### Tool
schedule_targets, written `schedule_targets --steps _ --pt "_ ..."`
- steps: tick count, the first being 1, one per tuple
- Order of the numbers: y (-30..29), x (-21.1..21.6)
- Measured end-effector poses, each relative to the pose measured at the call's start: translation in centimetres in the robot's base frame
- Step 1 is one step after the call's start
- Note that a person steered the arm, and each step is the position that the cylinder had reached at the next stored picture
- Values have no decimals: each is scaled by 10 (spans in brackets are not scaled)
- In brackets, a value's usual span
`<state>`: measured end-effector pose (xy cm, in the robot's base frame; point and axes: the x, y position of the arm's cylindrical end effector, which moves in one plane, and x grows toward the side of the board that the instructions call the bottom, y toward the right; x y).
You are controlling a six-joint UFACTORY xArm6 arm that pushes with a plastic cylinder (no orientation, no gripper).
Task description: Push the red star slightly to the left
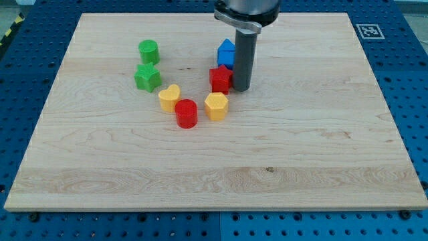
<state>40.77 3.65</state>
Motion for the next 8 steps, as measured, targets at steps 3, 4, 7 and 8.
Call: schedule_targets --steps 3,4,7,8 --pt "49 7" --pt "69 -7" --pt "51 -18" --pt "22 -21"
